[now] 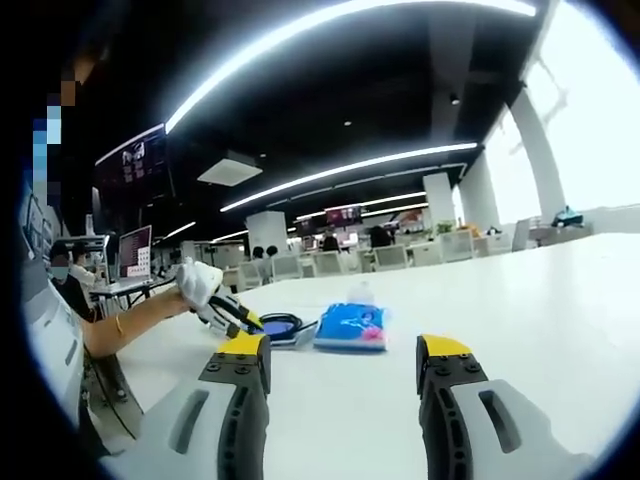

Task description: Arrange the tabletop items into an orderly group along one side of the table until the central work area is clear of visible clutter.

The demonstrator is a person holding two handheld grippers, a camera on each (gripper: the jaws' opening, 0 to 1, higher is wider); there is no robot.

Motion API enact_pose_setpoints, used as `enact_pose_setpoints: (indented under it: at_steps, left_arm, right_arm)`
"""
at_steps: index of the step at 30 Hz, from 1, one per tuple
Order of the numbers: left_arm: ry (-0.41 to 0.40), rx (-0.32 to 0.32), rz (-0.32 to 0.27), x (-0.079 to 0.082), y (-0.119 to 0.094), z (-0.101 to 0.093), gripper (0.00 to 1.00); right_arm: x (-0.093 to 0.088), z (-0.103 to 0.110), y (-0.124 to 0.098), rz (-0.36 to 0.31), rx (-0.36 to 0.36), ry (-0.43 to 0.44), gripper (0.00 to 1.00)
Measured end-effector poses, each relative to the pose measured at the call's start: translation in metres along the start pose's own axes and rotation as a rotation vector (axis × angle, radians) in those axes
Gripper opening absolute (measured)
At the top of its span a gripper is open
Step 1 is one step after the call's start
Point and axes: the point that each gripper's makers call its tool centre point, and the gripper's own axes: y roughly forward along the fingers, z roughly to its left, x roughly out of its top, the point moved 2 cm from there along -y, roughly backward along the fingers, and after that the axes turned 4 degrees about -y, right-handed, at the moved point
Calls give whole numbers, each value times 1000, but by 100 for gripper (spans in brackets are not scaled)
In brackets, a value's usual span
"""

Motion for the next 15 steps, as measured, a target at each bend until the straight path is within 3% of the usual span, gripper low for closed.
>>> enact_pose_setpoints:
  at_steps: [7,15]
  left_arm:
    - [21,-34,-2,-1,4,-4,10]
    - [123,48,0,5,4,0,8]
  right_arm:
    - [-1,-2,4,4,1,11,56]
    - [-3,-2,7,7,5,15,56]
